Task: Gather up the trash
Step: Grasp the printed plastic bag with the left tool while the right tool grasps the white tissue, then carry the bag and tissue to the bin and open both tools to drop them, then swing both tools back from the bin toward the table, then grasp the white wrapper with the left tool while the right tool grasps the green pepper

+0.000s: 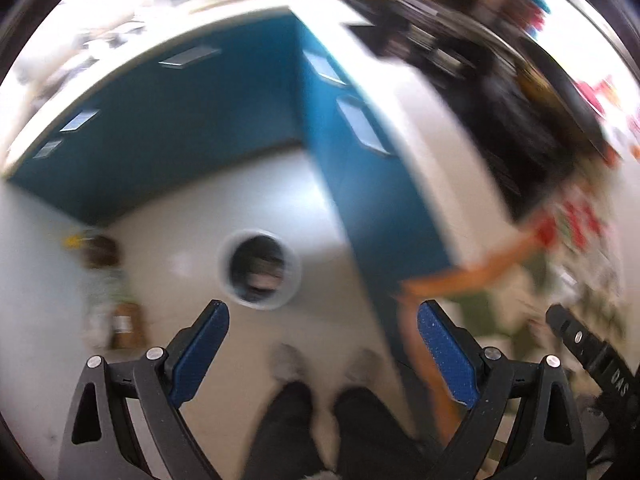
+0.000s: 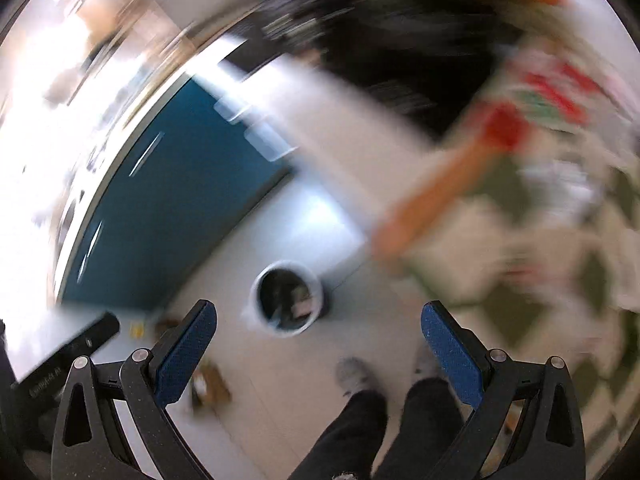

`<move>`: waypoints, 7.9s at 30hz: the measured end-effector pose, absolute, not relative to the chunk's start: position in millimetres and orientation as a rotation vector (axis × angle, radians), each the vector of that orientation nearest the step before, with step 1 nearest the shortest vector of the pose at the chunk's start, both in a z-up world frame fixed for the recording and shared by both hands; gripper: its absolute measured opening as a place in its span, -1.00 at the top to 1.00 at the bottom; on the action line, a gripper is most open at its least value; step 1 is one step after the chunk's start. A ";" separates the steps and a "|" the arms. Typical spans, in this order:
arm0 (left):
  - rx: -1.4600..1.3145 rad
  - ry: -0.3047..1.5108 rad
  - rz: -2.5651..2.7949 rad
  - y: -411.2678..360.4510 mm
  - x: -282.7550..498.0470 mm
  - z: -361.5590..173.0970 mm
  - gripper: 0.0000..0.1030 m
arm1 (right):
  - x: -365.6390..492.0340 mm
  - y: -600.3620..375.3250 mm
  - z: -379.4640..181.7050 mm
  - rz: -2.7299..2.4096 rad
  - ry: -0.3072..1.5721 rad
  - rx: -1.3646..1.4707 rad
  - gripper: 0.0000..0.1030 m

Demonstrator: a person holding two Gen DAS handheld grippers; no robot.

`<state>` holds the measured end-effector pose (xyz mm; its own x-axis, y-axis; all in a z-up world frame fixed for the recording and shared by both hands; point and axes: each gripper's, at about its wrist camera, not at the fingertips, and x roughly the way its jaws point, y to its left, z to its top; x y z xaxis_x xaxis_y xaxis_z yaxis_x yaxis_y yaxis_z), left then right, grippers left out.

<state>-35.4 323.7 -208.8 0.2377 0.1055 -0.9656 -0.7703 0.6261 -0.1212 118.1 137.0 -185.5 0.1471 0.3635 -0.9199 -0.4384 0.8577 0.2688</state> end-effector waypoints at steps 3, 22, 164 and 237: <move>-0.771 1.287 0.449 265.0 35.0 -236.1 -0.86 | 171.0 49.5 -185.9 0.396 1.290 -0.018 -1.00; -0.568 1.495 0.222 91.8 189.8 -305.5 0.90 | 261.7 -120.5 -257.9 0.198 1.393 0.028 -0.69; -0.699 1.321 1.059 524.1 -215.1 -659.1 -1.00 | -53.3 459.1 -733.4 0.928 1.332 -0.732 -1.00; -0.164 1.268 0.183 120.9 251.3 -263.4 0.96 | 252.3 -115.4 -244.2 0.306 1.303 0.013 0.45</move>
